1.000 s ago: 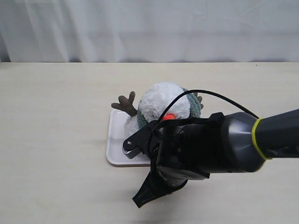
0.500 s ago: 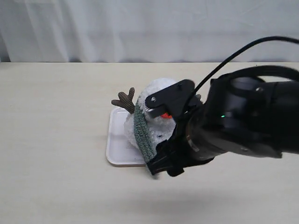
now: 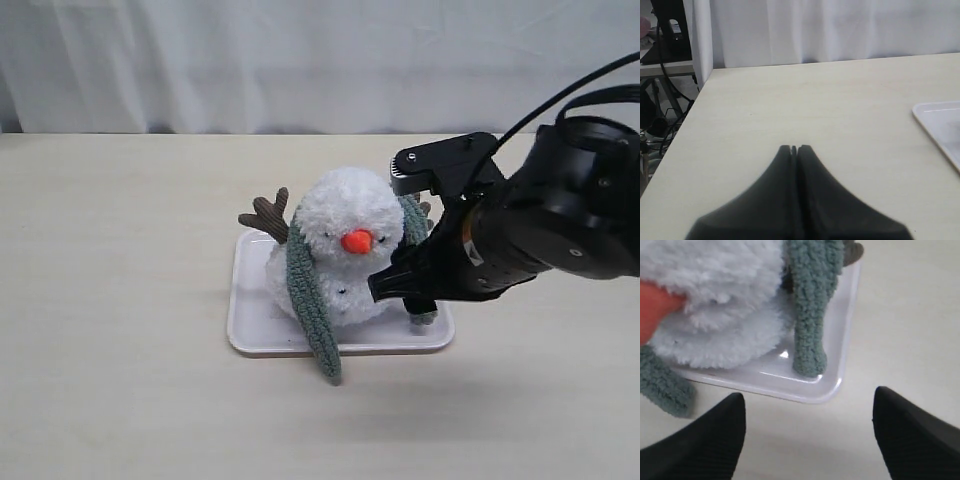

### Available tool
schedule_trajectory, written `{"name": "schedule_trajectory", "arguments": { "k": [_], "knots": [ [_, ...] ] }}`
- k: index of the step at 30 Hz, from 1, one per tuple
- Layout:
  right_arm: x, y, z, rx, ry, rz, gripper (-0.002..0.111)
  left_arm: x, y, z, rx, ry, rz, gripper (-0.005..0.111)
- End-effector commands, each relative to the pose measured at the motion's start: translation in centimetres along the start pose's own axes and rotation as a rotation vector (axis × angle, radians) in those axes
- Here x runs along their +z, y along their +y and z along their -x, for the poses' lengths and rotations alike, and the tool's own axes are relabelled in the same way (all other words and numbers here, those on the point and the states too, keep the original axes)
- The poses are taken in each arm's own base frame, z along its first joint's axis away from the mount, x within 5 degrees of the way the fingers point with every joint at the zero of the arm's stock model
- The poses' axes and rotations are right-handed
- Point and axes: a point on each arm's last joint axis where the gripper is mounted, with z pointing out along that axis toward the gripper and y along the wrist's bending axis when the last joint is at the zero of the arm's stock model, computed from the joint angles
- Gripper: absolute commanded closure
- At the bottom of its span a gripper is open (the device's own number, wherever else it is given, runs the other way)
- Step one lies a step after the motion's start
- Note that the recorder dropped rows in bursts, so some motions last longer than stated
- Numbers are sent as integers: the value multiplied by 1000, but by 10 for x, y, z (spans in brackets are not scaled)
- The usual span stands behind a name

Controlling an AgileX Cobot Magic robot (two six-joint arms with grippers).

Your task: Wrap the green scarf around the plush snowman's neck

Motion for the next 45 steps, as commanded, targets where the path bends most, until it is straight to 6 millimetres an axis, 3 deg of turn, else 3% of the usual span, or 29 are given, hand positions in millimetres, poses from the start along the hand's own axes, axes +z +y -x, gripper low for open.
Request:
{"name": "schedule_trajectory", "arguments": {
  "k": [1, 6, 9, 14, 23, 31, 35, 42, 45],
  "knots": [
    [20, -9, -9, -12, -68, 116, 41, 0, 0, 1, 2, -13, -4, 107],
    [41, -37, -24, 67, -124, 155, 41, 0, 0, 1, 2, -13, -4, 107],
    [47, -43, -28, 62, -197, 199, 41, 0, 0, 1, 2, -13, -4, 107],
    [51, -40, -29, 10, -285, 268, 41, 0, 0, 1, 2, -13, -4, 107],
    [87, -30, -39, -152, -226, 284, 41, 0, 0, 1, 2, -13, -4, 107],
    [99, -52, -37, -89, -222, 246, 41, 0, 0, 1, 2, -13, -4, 107],
    [98, -52, -37, -90, -227, 248, 42, 0, 0, 1, 2, -13, -4, 107],
    [108, -46, -37, -40, -255, 300, 73, 0, 0, 1, 2, -13, -4, 107],
    [113, -43, -39, -42, -256, 329, 82, 0, 0, 1, 2, -13, -4, 107]
  ]
}}
